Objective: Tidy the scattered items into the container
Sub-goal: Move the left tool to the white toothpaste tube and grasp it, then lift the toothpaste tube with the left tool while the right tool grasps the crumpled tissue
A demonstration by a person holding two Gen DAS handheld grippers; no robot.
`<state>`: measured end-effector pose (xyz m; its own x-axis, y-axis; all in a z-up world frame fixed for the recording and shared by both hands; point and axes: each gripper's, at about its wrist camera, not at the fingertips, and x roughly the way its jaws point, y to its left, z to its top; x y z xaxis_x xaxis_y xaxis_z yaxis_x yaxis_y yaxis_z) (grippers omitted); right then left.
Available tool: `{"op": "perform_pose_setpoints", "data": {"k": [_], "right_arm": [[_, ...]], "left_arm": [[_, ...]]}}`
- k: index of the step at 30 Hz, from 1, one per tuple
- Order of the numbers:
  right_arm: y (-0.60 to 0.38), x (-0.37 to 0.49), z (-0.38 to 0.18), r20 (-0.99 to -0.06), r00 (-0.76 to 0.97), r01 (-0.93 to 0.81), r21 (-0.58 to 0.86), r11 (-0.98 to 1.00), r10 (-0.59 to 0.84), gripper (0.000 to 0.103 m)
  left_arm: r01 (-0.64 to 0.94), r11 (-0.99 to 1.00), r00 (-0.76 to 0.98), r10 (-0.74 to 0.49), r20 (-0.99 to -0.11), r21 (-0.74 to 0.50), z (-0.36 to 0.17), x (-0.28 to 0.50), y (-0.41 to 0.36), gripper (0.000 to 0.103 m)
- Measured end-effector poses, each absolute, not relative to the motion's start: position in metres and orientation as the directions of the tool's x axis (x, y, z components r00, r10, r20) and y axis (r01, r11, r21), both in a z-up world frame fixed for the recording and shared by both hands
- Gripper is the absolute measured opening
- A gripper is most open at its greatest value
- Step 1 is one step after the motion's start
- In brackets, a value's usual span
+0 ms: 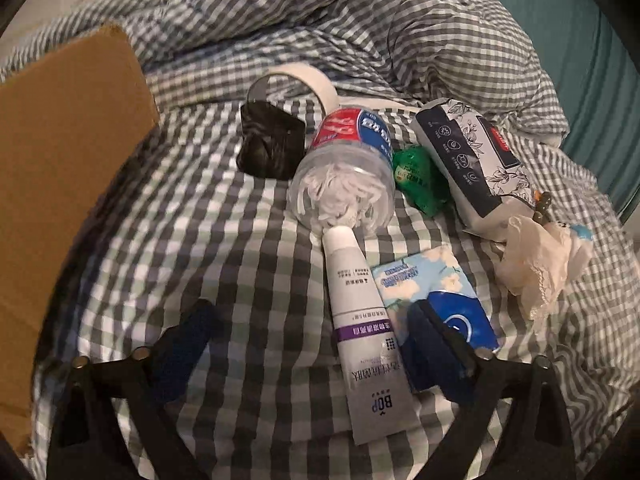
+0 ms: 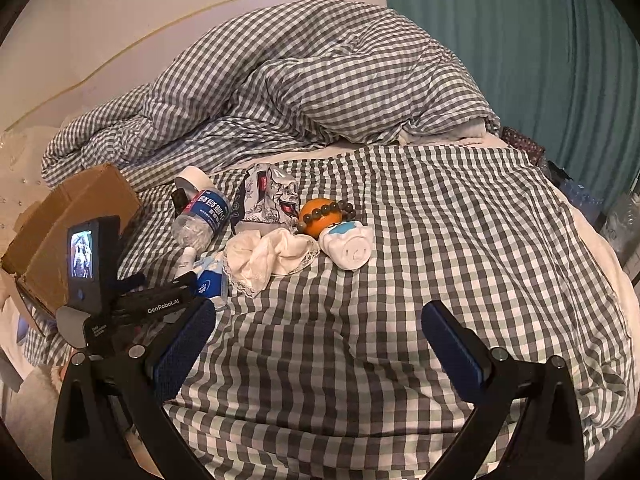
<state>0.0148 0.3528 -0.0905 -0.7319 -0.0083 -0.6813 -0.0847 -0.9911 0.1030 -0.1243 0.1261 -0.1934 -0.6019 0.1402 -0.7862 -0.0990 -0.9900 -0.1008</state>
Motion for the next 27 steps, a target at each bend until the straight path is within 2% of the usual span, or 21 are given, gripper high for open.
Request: {"op": "perform_pose_setpoints", "data": {"k": [2,7,9,11,14,17,24,27], "right_arm": [[0.352,0.015,-0.089,-0.679,-0.734,-0.083,0.105,-0.991,-0.01,0.102],[0.351,0.018,-0.088,-0.678,-0.735,-0.08,0.108,-0.991,-0.014,0.102],[0.35,0.018,-0.088,-0.679,-0.733,-0.079,0.114,-0.99,-0.019,0.102],[0.348,0.016,-0.09,-0.684,-0.729,-0.08,0.114,-0.99,-0.02,0.102],[0.345,0.015,-0.092,-0.692,-0.722,-0.083,0.105,-0.991,-0.013,0.102],[0.343,0.014,-0.094,-0.696,-0.718,-0.079,0.097,-0.992,-0.011,0.102],[0.334,-0.004,-0.108,-0.717,-0.697,-0.078,0.081,-0.994,-0.004,0.102],[0.321,-0.019,-0.111,-0.719,-0.695,-0.063,0.082,-0.995,-0.015,0.102]], "left_arm": [[-0.094,-0.991,-0.595,0.13,-0.793,-0.093,-0.195,-0.124,0.123,0.09],[-0.099,-0.994,-0.562,0.022,-0.827,0.04,-0.204,-0.124,0.13,0.075],[-0.172,-0.982,-0.582,0.041,-0.812,0.073,-0.201,-0.118,0.146,0.038],[-0.227,-0.966,-0.596,0.038,-0.802,0.123,-0.201,-0.112,0.16,0.022],[-0.243,-0.962,-0.615,0.053,-0.787,0.125,-0.199,-0.107,0.162,0.008],[-0.221,-0.973,-0.63,0.088,-0.771,0.069,-0.191,-0.105,0.148,0.008],[-0.189,-0.977,-0.693,0.061,-0.718,0.099,-0.153,-0.083,0.133,0.008],[-0.19,-0.979,-0.689,0.082,-0.72,0.071,-0.138,-0.079,0.125,0.008]]}}
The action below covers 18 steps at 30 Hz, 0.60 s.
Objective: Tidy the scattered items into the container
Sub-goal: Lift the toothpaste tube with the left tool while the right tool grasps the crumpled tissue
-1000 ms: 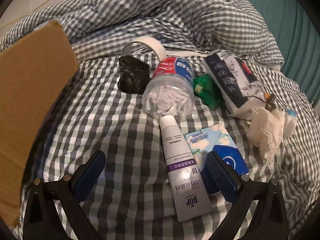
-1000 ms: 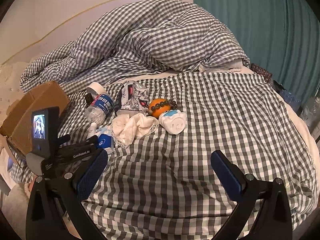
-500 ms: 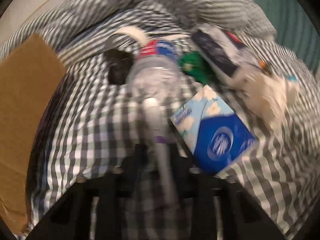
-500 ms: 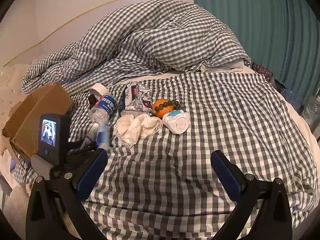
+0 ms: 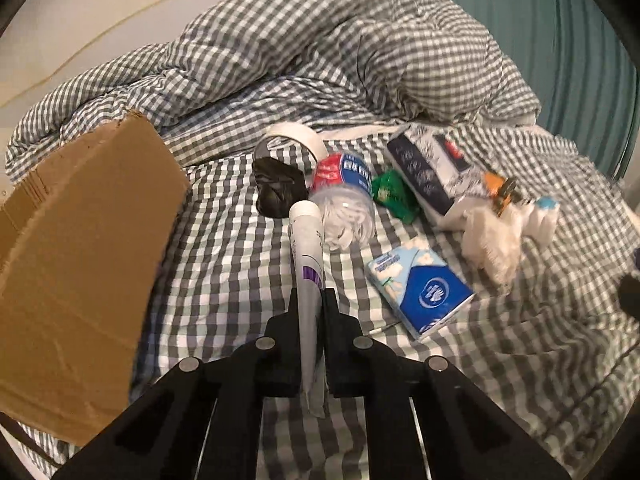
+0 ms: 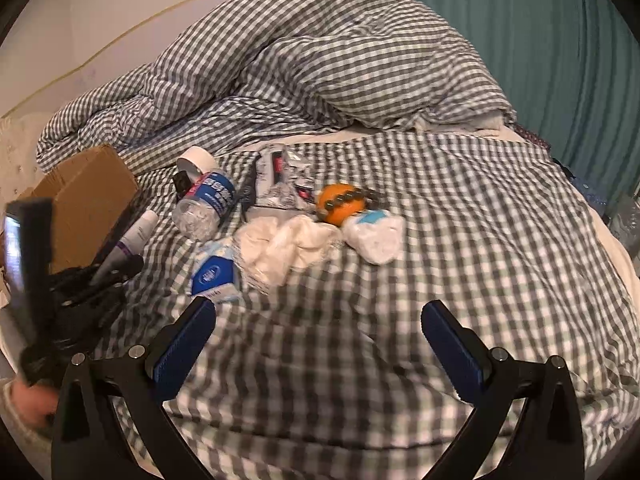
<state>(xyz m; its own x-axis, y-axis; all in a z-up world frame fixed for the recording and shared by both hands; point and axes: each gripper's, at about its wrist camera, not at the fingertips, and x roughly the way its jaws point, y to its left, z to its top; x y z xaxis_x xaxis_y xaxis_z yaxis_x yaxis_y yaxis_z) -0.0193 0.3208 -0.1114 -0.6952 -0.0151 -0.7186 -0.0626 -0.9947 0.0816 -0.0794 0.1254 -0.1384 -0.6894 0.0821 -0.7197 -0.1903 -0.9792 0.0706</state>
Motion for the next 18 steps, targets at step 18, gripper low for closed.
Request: {"op": "perform_pose_setpoints", "data": {"k": [18], "right_arm": [[0.284,-0.111,-0.171,-0.804,-0.592,-0.093,0.002,-0.996,0.054,0.102]], "left_arm": [[-0.143,-0.989,-0.7,0.079,-0.709,0.032,-0.138,-0.076,0.085,0.008]]}}
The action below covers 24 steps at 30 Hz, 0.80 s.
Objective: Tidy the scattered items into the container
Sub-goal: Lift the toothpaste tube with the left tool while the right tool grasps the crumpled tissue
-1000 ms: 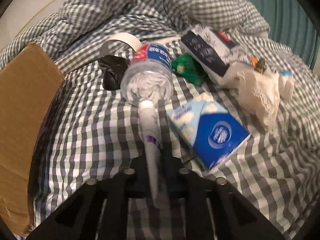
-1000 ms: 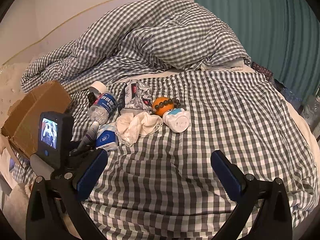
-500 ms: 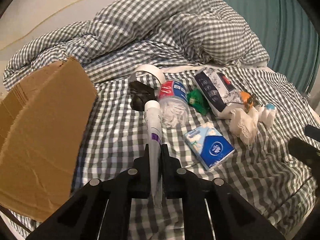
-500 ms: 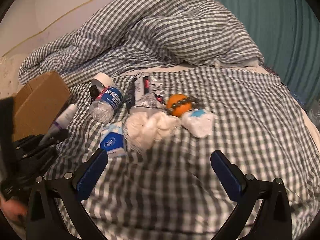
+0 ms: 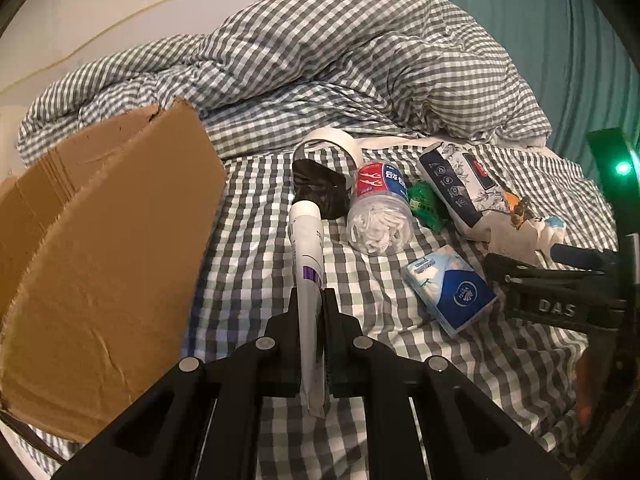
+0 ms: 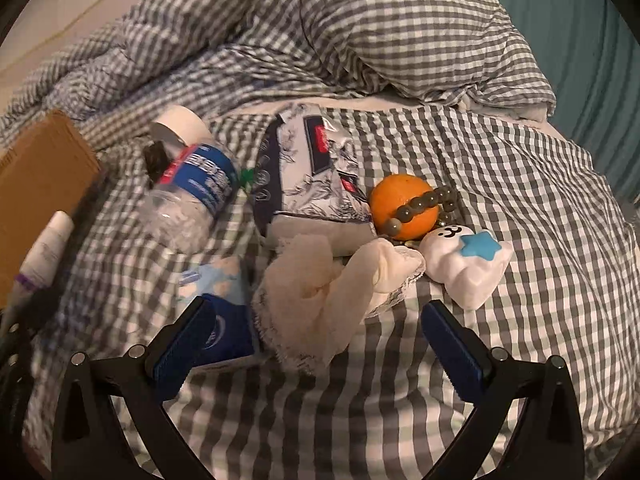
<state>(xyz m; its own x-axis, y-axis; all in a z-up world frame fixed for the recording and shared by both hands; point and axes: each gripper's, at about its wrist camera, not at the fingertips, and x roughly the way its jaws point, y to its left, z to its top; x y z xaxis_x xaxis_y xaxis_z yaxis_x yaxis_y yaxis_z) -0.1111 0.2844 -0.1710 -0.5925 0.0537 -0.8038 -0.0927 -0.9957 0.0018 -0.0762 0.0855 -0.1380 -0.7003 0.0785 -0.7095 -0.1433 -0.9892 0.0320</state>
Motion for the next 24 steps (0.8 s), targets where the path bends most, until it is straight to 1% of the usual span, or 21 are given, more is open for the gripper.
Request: {"op": "perform_pose_setpoints", "data": {"k": [2,3,4,5,6,7,8,9,13,17,24], "right_arm": [[0.288,-0.113,-0.176,-0.81,-0.583,-0.118,0.002,-0.993,0.067,0.098],[0.289,-0.113,-0.179,-0.816,-0.574,-0.129,0.002,-0.992,0.073,0.084],[0.29,-0.114,-0.184,-0.83,-0.552,-0.138,-0.001,-0.99,0.078,0.056],[0.291,-0.116,-0.186,-0.839,-0.539,-0.135,0.003,-0.991,0.071,0.043],[0.291,-0.117,-0.19,-0.854,-0.517,-0.13,0.015,-0.991,0.055,0.031],[0.291,-0.117,-0.192,-0.86,-0.508,-0.133,0.017,-0.991,0.053,0.028],[0.292,-0.117,-0.191,-0.86,-0.508,-0.133,0.021,-0.991,0.05,0.023],[0.292,-0.114,-0.19,-0.856,-0.516,-0.128,0.031,-0.991,0.04,0.008],[0.293,-0.104,-0.18,-0.837,-0.547,-0.112,0.049,-0.992,0.02,0.005],[0.289,-0.091,-0.173,-0.83,-0.558,-0.075,0.064,-0.995,-0.011,0.005],[0.287,-0.073,-0.16,-0.823,-0.567,-0.068,0.087,-0.994,-0.033,0.005]], "left_arm": [[-0.144,-0.989,-0.7,0.078,-0.71,0.034,-0.139,-0.076,0.086,0.008],[-0.147,-0.989,-0.699,0.081,-0.711,0.032,-0.139,-0.076,0.086,0.008],[-0.151,-0.988,-0.697,0.085,-0.712,0.03,-0.139,-0.076,0.087,0.008],[-0.152,-0.988,-0.696,0.085,-0.713,0.03,-0.14,-0.076,0.088,0.008],[-0.153,-0.988,-0.694,0.085,-0.715,0.031,-0.14,-0.075,0.089,0.008],[-0.154,-0.988,-0.693,0.085,-0.716,0.032,-0.14,-0.075,0.089,0.008],[-0.155,-0.987,-0.693,0.086,-0.716,0.032,-0.14,-0.075,0.089,0.008],[-0.156,-0.987,-0.692,0.086,-0.717,0.032,-0.14,-0.075,0.09,0.008],[-0.152,-0.988,-0.689,0.086,-0.72,0.028,-0.141,-0.074,0.09,0.008],[-0.162,-0.986,-0.687,0.09,-0.721,0.031,-0.139,-0.071,0.092,0.008],[-0.165,-0.986,-0.691,0.087,-0.718,0.039,-0.129,-0.059,0.091,0.008]]}}
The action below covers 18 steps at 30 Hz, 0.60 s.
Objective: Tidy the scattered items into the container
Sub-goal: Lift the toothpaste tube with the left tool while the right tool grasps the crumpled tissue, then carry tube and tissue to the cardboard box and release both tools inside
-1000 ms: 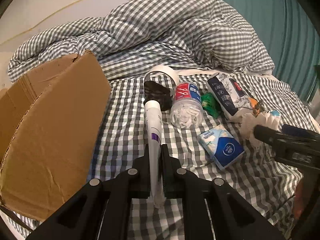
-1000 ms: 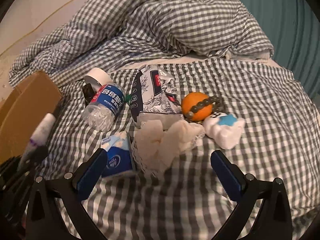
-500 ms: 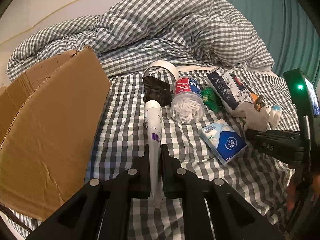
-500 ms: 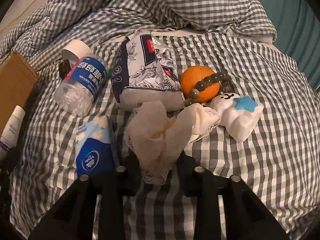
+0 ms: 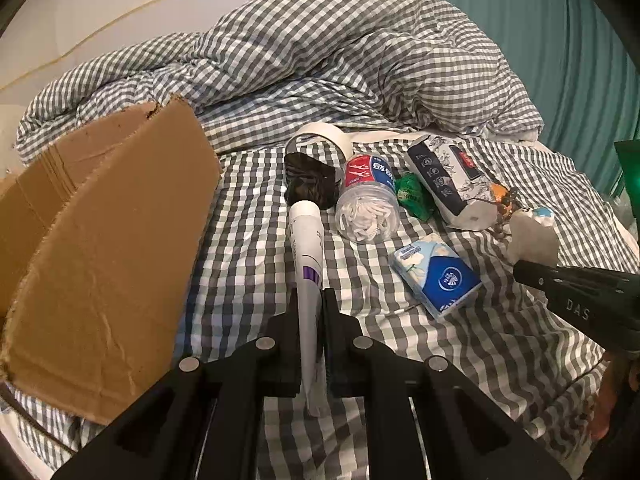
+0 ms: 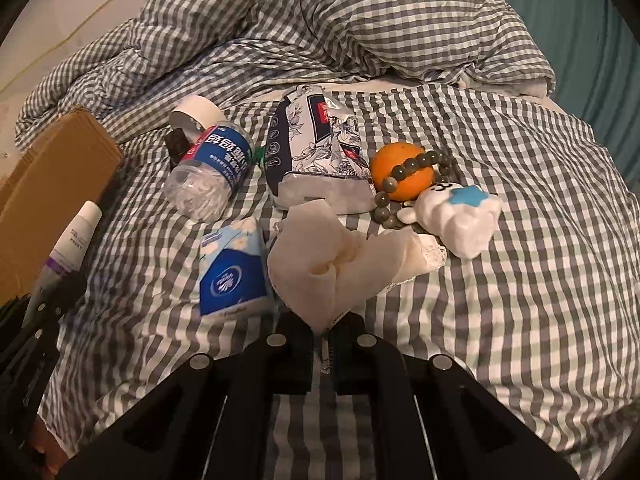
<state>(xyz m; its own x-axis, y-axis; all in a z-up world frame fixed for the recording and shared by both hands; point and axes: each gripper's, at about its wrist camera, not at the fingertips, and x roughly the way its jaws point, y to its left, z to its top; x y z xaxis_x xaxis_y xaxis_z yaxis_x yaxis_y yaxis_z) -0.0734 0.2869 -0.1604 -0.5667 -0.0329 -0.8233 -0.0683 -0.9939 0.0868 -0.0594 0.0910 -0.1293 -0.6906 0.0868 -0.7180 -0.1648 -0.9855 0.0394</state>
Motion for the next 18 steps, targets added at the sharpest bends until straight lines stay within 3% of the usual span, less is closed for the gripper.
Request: {"op": "perform_pose_setpoints", "data": {"k": [7,18], "right_arm": [[0.283,-0.05,-0.131,-0.797,-0.601,-0.055,0.108,-0.993,-0.053,0.005],[0.238,-0.017,-0.044,-0.707,-0.695,0.046,0.136,-0.99,-0.13,0.005]], "left_arm": [[-0.172,-0.984,-0.707,0.092,-0.701,0.044,-0.101,-0.041,0.078,0.008],[-0.111,-0.993,-0.75,0.106,-0.653,-0.034,-0.01,-0.015,0.012,0.008]]}}
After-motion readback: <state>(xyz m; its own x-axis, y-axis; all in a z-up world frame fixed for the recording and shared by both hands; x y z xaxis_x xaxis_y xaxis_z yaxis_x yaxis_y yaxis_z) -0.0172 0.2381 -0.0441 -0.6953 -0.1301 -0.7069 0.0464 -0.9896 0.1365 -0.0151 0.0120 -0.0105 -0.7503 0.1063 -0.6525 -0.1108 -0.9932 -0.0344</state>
